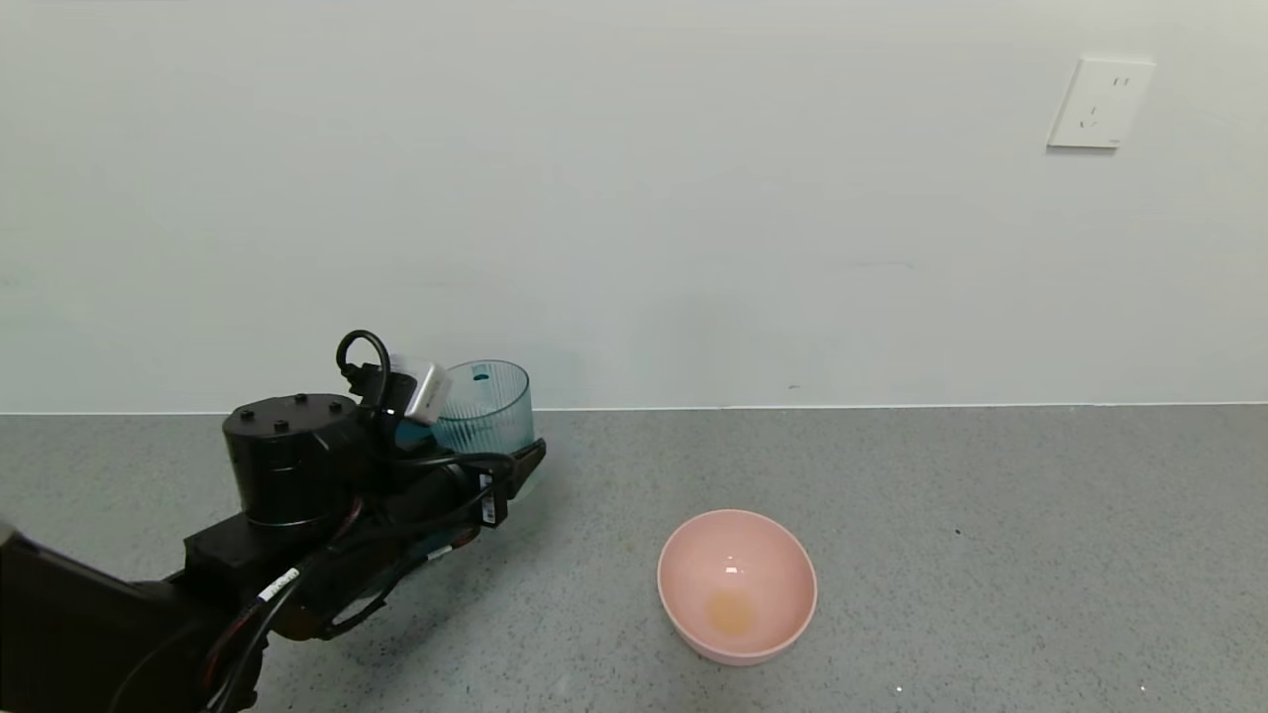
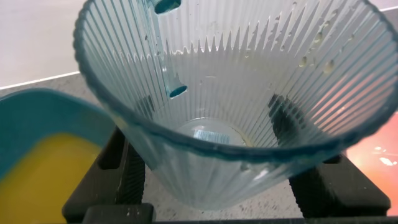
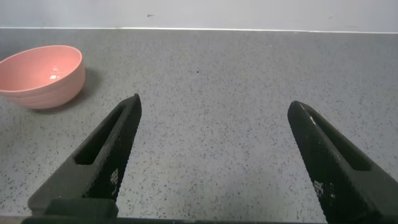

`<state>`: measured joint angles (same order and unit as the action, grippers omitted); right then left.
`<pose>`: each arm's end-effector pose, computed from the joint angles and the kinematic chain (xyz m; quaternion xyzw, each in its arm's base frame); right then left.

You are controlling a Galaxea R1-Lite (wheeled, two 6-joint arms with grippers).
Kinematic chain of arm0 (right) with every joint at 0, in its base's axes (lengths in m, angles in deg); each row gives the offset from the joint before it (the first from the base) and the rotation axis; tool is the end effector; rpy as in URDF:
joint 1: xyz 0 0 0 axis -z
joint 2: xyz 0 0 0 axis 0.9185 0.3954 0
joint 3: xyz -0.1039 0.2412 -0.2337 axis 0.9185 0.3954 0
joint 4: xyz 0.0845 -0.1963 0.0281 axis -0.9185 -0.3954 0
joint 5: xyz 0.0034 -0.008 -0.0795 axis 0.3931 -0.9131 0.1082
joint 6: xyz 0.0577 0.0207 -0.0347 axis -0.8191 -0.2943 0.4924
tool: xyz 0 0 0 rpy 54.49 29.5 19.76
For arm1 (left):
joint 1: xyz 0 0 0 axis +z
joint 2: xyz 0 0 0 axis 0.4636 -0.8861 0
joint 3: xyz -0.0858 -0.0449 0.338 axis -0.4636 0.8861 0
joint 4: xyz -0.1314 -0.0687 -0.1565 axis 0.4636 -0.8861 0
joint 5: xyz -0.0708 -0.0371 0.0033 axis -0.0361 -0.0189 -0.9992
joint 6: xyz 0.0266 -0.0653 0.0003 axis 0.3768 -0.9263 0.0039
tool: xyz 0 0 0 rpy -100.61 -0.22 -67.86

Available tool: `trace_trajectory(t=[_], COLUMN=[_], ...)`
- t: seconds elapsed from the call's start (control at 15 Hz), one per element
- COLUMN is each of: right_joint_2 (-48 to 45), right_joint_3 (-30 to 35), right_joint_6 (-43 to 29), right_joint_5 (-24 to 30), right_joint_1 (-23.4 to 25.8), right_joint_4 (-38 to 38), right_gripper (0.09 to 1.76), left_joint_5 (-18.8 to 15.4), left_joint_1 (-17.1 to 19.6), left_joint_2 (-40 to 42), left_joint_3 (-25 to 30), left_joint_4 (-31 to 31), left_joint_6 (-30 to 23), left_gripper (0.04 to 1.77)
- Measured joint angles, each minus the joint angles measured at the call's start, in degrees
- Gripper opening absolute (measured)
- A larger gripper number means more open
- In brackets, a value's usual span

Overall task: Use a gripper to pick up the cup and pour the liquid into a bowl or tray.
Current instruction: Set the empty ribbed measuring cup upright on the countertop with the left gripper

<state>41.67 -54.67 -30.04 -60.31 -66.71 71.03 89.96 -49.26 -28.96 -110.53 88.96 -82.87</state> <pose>0.0008 -0.0001 0.0762 0.0146 -0.0021 0.0000 0.9999 0.3361 -0.1262 0.1422 0.0142 0.1013 -0.1391 0.9850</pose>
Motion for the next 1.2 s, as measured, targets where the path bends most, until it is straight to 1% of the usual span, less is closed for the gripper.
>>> trace_trajectory(t=[0.2, 0.33, 0.73, 1.0, 1.2], right_joint_2=[0.0, 0.0, 0.0, 0.0, 0.0], right_joint_3=[0.0, 0.0, 0.0, 0.0, 0.0], right_joint_6=[0.0, 0.0, 0.0, 0.0, 0.0], right_joint_5=[0.0, 0.0, 0.0, 0.0, 0.0], right_joint_1=[0.0, 0.0, 0.0, 0.0, 0.0], right_joint_4=[0.0, 0.0, 0.0, 0.0, 0.0], right_gripper=[1.71, 1.71, 1.71, 1.71, 1.71], left_joint_5=[0.1, 0.4, 1.9, 3.3, 5.3], left_joint_1=[-1.3, -1.5, -3.4, -4.7, -4.8], left_joint_2=[-4.1, -7.1, -15.3, -20.0, -23.9], left_joint_3=[-1.3, -3.3, -11.6, -15.7, -17.8], left_joint_4=[2.9, 4.5, 3.8, 3.9, 4.3], left_joint_6=[-0.7, -1.6, -1.9, -1.9, -1.9], left_gripper=[1.29, 1.29, 1.29, 1.29, 1.29])
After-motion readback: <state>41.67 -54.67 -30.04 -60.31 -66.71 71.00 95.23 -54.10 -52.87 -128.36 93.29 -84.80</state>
